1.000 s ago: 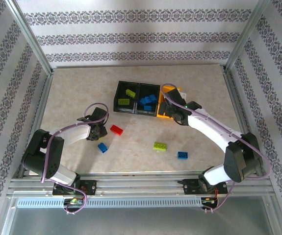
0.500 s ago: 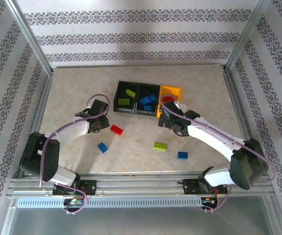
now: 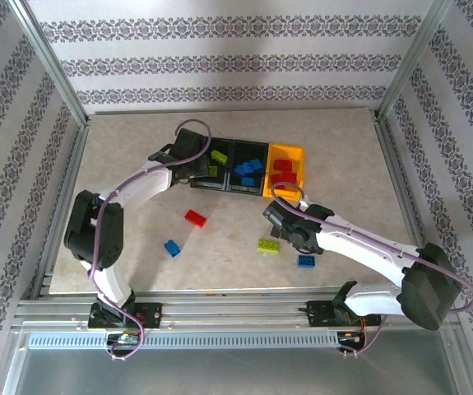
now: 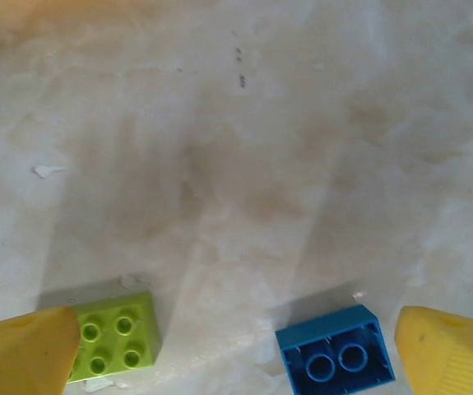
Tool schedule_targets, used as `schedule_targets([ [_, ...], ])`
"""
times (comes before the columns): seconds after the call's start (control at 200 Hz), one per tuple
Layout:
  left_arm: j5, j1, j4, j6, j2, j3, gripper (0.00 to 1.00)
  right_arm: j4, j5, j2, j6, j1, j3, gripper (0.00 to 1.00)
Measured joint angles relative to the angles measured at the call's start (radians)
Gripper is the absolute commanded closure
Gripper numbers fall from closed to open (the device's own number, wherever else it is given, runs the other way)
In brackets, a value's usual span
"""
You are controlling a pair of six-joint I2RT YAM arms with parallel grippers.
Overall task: Sort the legos into containers by color
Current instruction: Place the lego in the container.
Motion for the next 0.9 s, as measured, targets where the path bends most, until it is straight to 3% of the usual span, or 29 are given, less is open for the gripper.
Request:
schedule_targets([
  [0.58,-0.029,0.000,-0.082,0.092,0.256,0.278,0.65,-0.058,-0.042,-0.103,0.173,0.035,-0.122,0.02],
  [0.899,-0.061,-0.013,-0.112,0.110,0.336,0.345,0.54,-0.048,-0.072,-0.149,0.225,0.035,-0.190,0.02],
])
